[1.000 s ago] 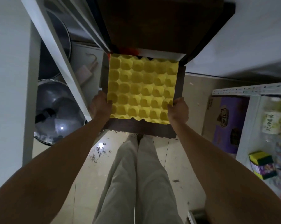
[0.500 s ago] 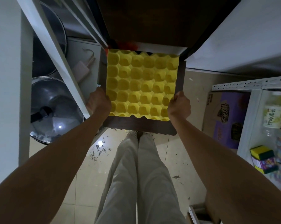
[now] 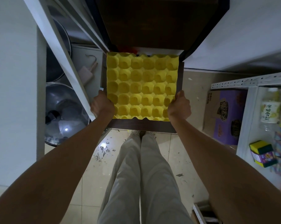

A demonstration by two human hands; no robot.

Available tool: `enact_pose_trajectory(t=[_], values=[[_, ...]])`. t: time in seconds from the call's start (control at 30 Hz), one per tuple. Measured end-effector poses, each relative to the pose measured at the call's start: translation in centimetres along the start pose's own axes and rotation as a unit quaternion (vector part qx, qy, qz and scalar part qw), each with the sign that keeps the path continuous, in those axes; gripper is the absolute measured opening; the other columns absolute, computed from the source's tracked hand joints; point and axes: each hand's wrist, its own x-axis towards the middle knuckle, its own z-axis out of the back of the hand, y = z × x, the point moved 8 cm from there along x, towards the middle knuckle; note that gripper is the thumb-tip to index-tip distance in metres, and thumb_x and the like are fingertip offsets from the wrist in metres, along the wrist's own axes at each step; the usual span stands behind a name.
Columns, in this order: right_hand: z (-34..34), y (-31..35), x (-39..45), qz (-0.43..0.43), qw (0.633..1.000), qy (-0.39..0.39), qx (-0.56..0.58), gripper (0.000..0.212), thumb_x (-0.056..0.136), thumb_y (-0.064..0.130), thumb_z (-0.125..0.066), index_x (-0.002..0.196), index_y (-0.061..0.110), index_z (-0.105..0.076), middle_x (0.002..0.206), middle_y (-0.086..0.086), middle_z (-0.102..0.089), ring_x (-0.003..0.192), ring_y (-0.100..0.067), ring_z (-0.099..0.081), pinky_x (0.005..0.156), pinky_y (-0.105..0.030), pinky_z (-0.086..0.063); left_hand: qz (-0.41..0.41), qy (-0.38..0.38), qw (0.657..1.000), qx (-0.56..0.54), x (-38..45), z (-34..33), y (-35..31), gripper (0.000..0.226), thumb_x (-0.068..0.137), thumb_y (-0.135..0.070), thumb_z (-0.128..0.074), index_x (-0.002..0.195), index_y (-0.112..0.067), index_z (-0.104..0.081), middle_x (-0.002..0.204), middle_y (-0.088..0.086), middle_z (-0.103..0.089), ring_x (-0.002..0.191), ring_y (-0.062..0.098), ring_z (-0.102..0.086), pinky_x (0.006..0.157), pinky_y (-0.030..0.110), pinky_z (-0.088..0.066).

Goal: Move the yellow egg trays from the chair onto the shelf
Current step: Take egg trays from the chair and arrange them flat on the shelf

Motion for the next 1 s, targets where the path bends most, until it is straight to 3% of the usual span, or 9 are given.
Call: enact_pose_trajectory(t=[0.13, 0.3, 0.4, 0.5, 0.6, 0.73, 0.87, 1.0], values=[[1.4, -0.4, -1.6, -0.007, 0.999, 0.008, 0.036, 0.008, 0.101, 0.014, -0.043, 0.1, 0.017, -0.049, 0.084, -0.003, -0.056, 0.073, -0.027, -0.054, 0.063, -0.037, -0.041, -0.001, -0.004, 1.0, 0.017, -1.8, 2.3, -0.1, 0.014, 0.099, -0.011, -0.051, 0.112, -0.008, -0.056, 0.107, 0.02, -0.069, 0.098, 0.042, -0.069, 0.068, 0.043, -0.045], [5.8, -2.6, -5.6, -0.022, 0.997, 0.011, 0.074, 0.008, 0.094, 0.011, -0.045, 0.094, 0.018, -0.04, 0.075, -0.004, -0.056, 0.068, -0.03, -0.057, 0.056, -0.036, -0.041, -0.082, -0.005, 0.994, 0.065, -6.8, 6.2, -1.3, 0.022, 0.099, -0.019, -0.047, 0.119, -0.011, -0.051, 0.103, 0.019, -0.07, 0.095, 0.044, -0.071, 0.074, 0.048, -0.054], [10.5, -6.1, -8.9, -0.041, 0.993, -0.007, 0.112, 0.01, 0.085, 0.016, -0.043, 0.093, 0.019, -0.038, 0.074, -0.005, -0.058, 0.065, -0.03, -0.057, 0.056, -0.038, -0.047, -0.083, 0.008, 0.996, -0.013, -10.3, 8.9, -3.7, 0.03, 0.095, -0.024, -0.05, 0.119, -0.006, -0.053, 0.108, 0.019, -0.069, 0.099, 0.043, -0.069, 0.081, 0.049, -0.055], [15.6, -10.3, -13.2, -0.095, 0.975, -0.068, 0.19, 0.012, 0.085, 0.026, -0.035, 0.092, 0.017, -0.04, 0.071, -0.003, -0.054, 0.068, -0.03, -0.058, 0.059, -0.039, -0.046, -0.087, 0.03, 0.987, -0.132, -14.5, 11.7, -7.2, 0.044, 0.09, -0.039, -0.052, 0.116, -0.004, -0.054, 0.104, 0.016, -0.068, 0.094, 0.039, -0.067, 0.076, 0.042, -0.051], [20.1, -16.0, -18.7, -0.157, 0.952, -0.143, 0.221, 0.008, 0.1, 0.022, -0.043, 0.098, 0.016, -0.047, 0.067, 0.002, -0.05, 0.067, -0.031, -0.059, 0.057, -0.035, -0.039, -0.156, 0.042, 0.966, -0.202, -20.4, 13.2, -10.9, 0.037, 0.093, -0.039, -0.049, 0.111, -0.006, -0.054, 0.094, 0.013, -0.064, 0.087, 0.037, -0.064, 0.075, 0.046, -0.053], [25.9, -23.1, -26.1, -0.196, 0.921, -0.23, 0.247, 0.011, 0.102, 0.019, -0.047, 0.096, 0.025, -0.041, 0.063, 0.007, -0.048, 0.057, -0.024, -0.053, 0.051, -0.03, -0.031, -0.282, 0.062, 0.932, -0.22, -28.1, 14.1, -16.8, 0.03, 0.097, -0.03, -0.052, 0.112, -0.004, -0.055, 0.101, 0.021, -0.066, 0.092, 0.04, -0.064, 0.081, 0.053, -0.053], [30.3, -29.6, -34.2, -0.235, 0.879, -0.293, 0.295, 0.022, 0.102, 0.014, -0.047, 0.089, 0.027, -0.034, 0.061, 0.004, -0.048, 0.051, -0.017, -0.048, 0.046, -0.032, -0.032, -0.413, 0.093, 0.88, -0.214, -37.9, 15.8, -20.8, 0.033, 0.094, -0.037, -0.051, 0.107, -0.008, -0.062, 0.101, 0.019, -0.069, 0.092, 0.041, -0.064, 0.074, 0.044, -0.047], [33.1, -35.5, -41.1, -0.309, 0.827, -0.338, 0.325, 0.024, 0.1, 0.008, -0.05, 0.088, 0.025, -0.036, 0.061, 0.0, -0.054, 0.049, -0.016, -0.051, 0.042, -0.029, -0.028, -0.526, 0.168, 0.816, -0.17, -47.7, 16.8, -23.9, 0.038, 0.095, -0.041, -0.048, 0.081, -0.007, -0.061, 0.075, 0.012, -0.064, 0.072, 0.033, -0.062, 0.064, 0.038, -0.046]])
